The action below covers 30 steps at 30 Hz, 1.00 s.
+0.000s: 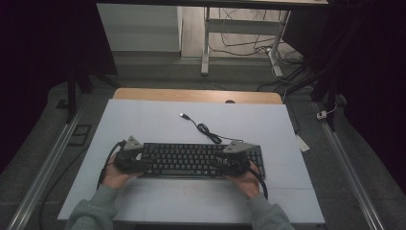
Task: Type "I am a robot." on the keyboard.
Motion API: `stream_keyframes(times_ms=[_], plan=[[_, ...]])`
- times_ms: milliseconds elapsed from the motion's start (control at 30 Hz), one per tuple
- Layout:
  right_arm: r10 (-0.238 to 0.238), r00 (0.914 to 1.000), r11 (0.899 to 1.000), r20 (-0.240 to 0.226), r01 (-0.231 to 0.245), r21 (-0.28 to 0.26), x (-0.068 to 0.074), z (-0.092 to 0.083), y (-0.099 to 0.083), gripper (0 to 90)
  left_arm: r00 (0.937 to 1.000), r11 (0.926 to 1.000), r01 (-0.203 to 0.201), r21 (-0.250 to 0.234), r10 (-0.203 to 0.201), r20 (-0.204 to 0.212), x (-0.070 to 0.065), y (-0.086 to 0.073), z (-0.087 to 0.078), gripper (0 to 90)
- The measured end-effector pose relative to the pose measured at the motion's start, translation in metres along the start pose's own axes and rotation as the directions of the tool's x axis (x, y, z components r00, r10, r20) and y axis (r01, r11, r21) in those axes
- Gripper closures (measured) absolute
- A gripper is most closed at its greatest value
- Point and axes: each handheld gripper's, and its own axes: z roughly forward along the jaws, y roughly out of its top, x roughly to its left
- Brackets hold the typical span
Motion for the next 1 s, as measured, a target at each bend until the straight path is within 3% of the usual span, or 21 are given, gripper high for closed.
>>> stream_keyframes(times_ms=[267,567,833,1000], plan=[[-0.002,0.9997,1.000,0.024,0.001,0.010,-0.008,-0.012,-0.010,52.6,1.0000,1.0000,0.002,-0.001,-0.002,0.001,0.001,0.000,0.000,33.1],[-0.005,0.9998,1.000,0.021,0.005,0.008,-0.007,-0.010,-0.011,52.0,0.9996,0.9990,0.029,-0.033,-0.029,0.003,0.001,0.002,-0.002,32.1],[-0.008,0.9998,1.000,0.019,0.008,0.014,-0.007,-0.009,-0.010,51.5,0.9986,0.9981,0.034,-0.052,-0.031,0.041,-0.001,0.003,-0.004,34.5],[-0.009,0.9998,1.000,0.015,0.009,0.021,-0.007,-0.008,-0.011,51.0,0.9977,0.9979,0.020,-0.062,-0.016,0.067,-0.004,0.004,-0.006,42.3]])
